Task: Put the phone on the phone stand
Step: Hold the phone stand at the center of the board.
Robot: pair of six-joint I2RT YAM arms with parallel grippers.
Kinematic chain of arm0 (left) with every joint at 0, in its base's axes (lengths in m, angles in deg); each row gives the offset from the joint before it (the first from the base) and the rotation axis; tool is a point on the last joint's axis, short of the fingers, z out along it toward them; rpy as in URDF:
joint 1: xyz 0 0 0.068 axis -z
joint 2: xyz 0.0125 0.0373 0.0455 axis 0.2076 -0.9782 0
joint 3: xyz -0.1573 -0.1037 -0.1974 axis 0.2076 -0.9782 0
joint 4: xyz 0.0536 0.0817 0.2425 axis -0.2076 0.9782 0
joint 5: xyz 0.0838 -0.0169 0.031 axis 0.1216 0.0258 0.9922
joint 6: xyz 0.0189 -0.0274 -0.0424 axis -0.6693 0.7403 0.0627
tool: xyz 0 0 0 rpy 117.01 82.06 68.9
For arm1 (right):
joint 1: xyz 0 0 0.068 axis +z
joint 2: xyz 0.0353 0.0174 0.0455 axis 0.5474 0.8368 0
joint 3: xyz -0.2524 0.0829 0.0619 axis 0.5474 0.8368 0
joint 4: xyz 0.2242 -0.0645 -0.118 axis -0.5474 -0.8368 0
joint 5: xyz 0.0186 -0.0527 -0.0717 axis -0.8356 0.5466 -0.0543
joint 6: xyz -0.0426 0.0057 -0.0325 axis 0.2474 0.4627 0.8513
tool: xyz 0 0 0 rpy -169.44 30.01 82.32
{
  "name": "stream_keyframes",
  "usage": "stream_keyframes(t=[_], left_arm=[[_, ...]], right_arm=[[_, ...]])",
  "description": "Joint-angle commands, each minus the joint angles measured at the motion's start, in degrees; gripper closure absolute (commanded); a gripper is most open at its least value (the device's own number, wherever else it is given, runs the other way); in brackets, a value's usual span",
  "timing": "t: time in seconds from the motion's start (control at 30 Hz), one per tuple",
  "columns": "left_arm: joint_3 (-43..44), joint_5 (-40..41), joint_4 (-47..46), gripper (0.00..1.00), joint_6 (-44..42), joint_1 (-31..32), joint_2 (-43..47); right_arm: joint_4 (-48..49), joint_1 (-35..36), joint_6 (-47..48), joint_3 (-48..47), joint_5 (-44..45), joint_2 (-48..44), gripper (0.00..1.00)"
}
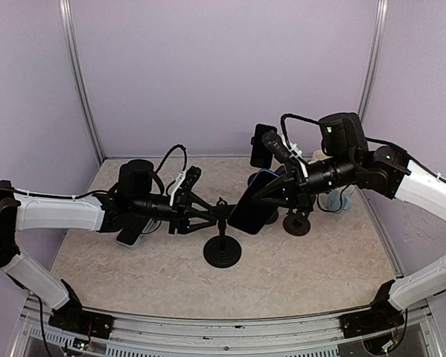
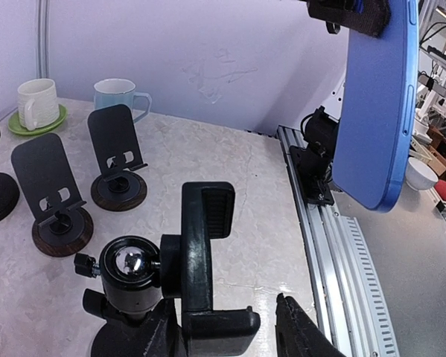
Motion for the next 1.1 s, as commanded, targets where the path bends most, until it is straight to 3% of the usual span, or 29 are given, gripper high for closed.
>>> stream_keyframes(t=[0.0, 0.23, 0.43, 0.5, 0.6, 0.67, 1.07], left_arm=[[-0.75, -1.00, -1.19, 0.59, -0.05, -0.36, 1.68], [-0.88, -0.92, -1.47, 0.73, 0.34, -0.28, 2.09], [-0.68, 0.31, -0.60, 0.79, 0.12, 0.03, 2.30], [-0.70, 1.15, -0.12, 0.78, -0.22, 0.21, 2.39], [-0.53, 2.55, 1.20, 0.58, -1.15, 0.73, 2.14], [-0.63, 2.77, 1.73, 0.53, -1.50, 0.87, 2.02], [-1.07, 0.36, -0.32, 0.66, -0.97, -0.21, 1.53]], right_arm=[[2.63, 0.38, 0.48, -0.76, -1.38, 0.53, 1.00], [1.38, 0.59, 1.01, -3.46, -1.71, 3.73, 1.00], [0.10, 1.84, 3.18, -6.61, -3.03, 6.81, 1.00], [-0.19, 2.08, 3.77, -7.68, -3.43, 7.59, 1.00], [-0.90, 2.19, 4.85, -8.96, -4.33, 8.60, 1.00], [-1.71, 2.20, 5.74, -9.97, -4.75, 9.23, 1.00], [-3.41, 2.14, 10.73, -10.88, -5.35, 9.43, 1.00]])
